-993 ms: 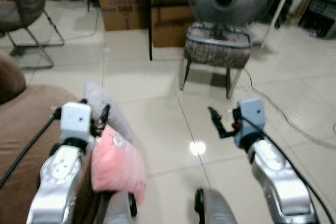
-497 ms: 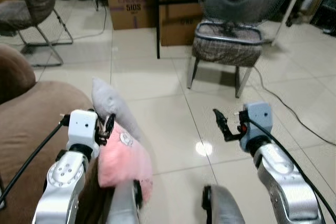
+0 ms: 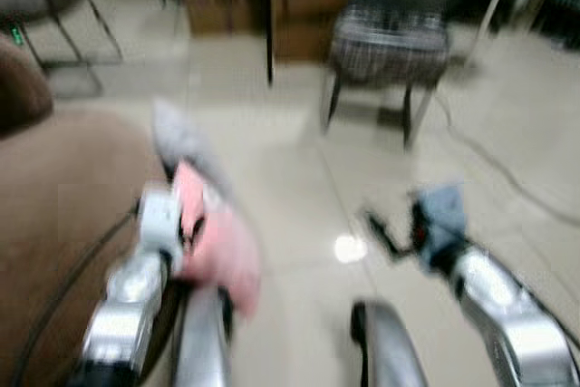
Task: Move the pillow to the sofa from floor
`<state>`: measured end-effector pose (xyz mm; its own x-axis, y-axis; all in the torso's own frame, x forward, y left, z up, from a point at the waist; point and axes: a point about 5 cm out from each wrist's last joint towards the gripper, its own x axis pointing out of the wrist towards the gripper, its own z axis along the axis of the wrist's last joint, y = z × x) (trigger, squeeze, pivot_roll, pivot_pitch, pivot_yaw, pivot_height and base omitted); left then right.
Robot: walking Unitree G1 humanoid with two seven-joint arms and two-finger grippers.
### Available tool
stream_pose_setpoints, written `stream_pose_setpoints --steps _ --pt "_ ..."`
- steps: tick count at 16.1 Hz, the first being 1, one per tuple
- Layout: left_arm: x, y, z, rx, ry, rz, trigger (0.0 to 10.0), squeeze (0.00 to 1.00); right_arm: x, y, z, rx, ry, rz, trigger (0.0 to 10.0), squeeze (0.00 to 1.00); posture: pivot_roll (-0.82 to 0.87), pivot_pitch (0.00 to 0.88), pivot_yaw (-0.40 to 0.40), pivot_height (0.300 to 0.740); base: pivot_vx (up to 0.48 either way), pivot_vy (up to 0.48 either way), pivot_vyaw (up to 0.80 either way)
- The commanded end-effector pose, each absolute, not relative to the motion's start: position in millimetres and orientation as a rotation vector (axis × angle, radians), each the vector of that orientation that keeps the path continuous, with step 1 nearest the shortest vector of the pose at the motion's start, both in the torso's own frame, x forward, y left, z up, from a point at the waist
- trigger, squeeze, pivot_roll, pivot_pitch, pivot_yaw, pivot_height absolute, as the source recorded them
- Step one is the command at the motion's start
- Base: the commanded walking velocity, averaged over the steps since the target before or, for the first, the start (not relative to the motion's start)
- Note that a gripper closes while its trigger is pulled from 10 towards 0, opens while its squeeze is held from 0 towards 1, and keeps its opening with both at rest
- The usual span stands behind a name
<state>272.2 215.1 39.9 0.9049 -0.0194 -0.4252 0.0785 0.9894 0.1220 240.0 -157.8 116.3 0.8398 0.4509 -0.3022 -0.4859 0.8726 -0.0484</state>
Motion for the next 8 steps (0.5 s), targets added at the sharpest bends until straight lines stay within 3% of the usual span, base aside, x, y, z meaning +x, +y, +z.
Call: stream_pose_setpoints --steps 1,3,4,5,8 --pt "287 217 44 0.162 0.433 -0.049 10.0 0.98 239 -154 130 -0.151 0.259 0.614 10.0 0.0 -0.14 0.0 0.005 0.5 0.0 0.0 0.0" --pt "294 223 38 0.184 0.473 -0.019 10.0 1.0 236 -154 137 -0.181 0.26 0.703 10.0 0.0 -0.15 0.0 -0.003 0.5 0.0 0.0 0.0" --pt "299 225 37 0.164 0.479 -0.001 10.0 0.68 234 -153 140 -0.2 0.265 0.75 10.0 0.0 -0.16 0.0 -0.005 0.5 0.0 0.0 0.0" --pt "304 225 35 0.154 0.489 -0.002 10.0 0.0 232 -150 143 -0.211 0.274 0.811 10.0 0.0 -0.17 0.0 -0.006 0.5 0.0 0.0 0.0" --pt "311 233 31 0.237 0.523 0.048 10.0 0.0 223 -142 155 -0.215 0.285 0.943 10.0 0.0 -0.2 0.042 -0.001 0.5 0.0 0.0 0.0"
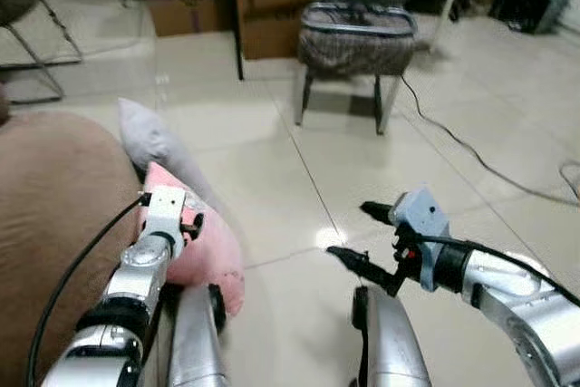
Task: Move the pillow to the sofa from floor
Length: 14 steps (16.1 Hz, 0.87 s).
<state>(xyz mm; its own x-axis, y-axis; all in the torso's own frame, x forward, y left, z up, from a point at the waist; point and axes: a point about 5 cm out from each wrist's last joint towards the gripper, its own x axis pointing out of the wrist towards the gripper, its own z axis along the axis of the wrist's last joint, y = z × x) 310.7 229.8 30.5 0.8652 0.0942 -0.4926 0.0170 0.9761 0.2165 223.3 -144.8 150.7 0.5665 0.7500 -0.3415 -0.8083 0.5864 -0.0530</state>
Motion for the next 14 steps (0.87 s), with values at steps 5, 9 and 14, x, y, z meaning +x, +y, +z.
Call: stream_pose_setpoints --steps 5,9,14 --pt "302 259 23 0.308 0.602 0.186 10.0 0.0 208 -140 167 -0.212 0.317 1.017 10.0 0.0 -0.23 0.118 -0.006 0.5 0.0 0.0 0.0" --pt "280 269 3 0.245 0.698 0.261 10.0 0.0 202 -138 172 -0.202 0.33 1.041 10.0 0.0 -0.25 0.145 -0.026 0.5 0.0 0.0 0.0" --pt "271 280 0 0.11 0.645 0.391 10.0 0.0 202 -137 178 -0.202 0.34 1.076 10.0 0.0 -0.27 0.176 -0.062 0.5 0.0 0.0 0.0"
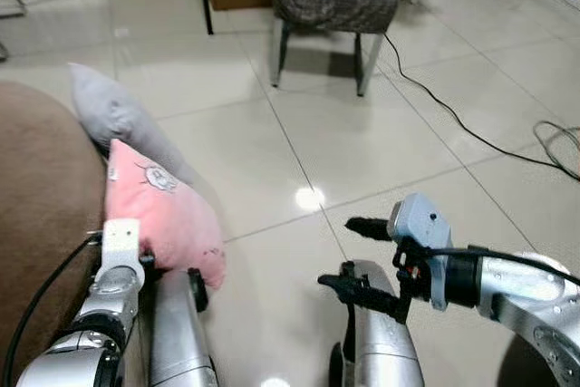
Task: Move the pillow to the sofa from floor
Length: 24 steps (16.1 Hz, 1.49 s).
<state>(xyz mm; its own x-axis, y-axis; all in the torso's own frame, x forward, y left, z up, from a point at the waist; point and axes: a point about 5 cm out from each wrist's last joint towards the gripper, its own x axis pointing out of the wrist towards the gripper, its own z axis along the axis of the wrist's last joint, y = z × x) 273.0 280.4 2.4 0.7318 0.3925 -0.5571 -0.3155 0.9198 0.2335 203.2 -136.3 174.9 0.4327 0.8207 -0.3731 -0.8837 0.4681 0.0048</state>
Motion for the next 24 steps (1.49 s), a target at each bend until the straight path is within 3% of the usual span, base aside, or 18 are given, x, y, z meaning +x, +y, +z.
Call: stream_pose_setpoints --steps 1,2,3,5,24 --pt "273.3 279.7 2.8 0.08 0.613 0.399 10.0 0.0 202.1 -136.9 178.6 -0.198 0.341 1.078 10.0 0.0 -0.28 0.175 -0.066 0.5 0.0 0.0 0.0" --pt "272.9 280.0 2.6 0.077 0.612 0.408 10.0 0.0 201.0 -136.7 178.8 -0.197 0.345 1.081 10.0 0.0 -0.28 0.174 -0.07 0.5 0.0 0.0 0.0" --pt "271.0 279.8 0.5 0.055 0.621 0.42 7.2 0.0 198.5 -135.5 178.9 -0.192 0.353 1.098 10.0 0.0 -0.28 0.174 -0.074 0.5 0.0 0.0 0.0" --pt "269.6 278.9 -1.6 0.024 0.63 0.419 0.0 0.0 195.6 -134.3 180.1 -0.182 0.355 1.121 10.0 0.0 -0.29 0.175 -0.076 0.5 0.0 0.0 0.0" --pt "271.7 272.2 -2.8 0.021 0.636 0.321 0.0 0.0 192.6 -128.9 176.0 -0.149 0.351 1.107 10.0 0.0 -0.27 0.14 -0.058 0.5 0.0 0.0 0.0"
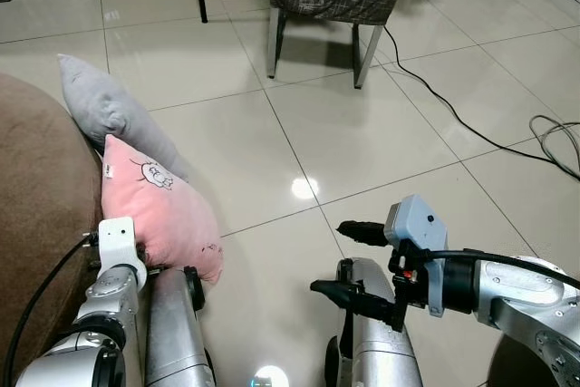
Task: Move the pillow to the sofa from floor
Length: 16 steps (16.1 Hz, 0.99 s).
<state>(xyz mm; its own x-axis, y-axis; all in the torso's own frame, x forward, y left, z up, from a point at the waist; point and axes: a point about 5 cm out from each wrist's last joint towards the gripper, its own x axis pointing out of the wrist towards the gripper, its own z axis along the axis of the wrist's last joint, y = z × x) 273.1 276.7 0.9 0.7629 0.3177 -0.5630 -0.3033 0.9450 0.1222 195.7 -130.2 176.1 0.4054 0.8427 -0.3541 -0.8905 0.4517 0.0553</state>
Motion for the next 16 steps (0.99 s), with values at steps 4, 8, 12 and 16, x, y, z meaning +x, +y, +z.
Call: stream_pose_setpoints --steps 4,8,12,16 --pt "274 265 -4 0.021 0.64 0.29 0.0 0.0 195 -128 171 -0.144 0.352 1.099 10.0 0.0 -0.25 0.113 -0.041 0.5 0.0 0.0 0.0" --pt "281 254 -2 0.0 0.63 0.251 0.0 0.0 207 -125 164 -0.148 0.327 1.071 10.0 0.0 -0.23 0.043 -0.002 0.5 0.0 0.0 0.0" --pt "305 227 16 -0.164 0.478 0.153 0.0 0.0 227 -144 158 -0.176 0.261 0.741 10.0 0.0 -0.21 0.0 0.016 0.5 0.0 0.0 0.0" --pt "338 188 83 -0.15 0.072 -0.15 0.0 0.0 236 -150 154 0.016 0.144 0.347 10.0 0.0 -0.16 0.0 0.054 0.5 0.0 0.0 0.0"
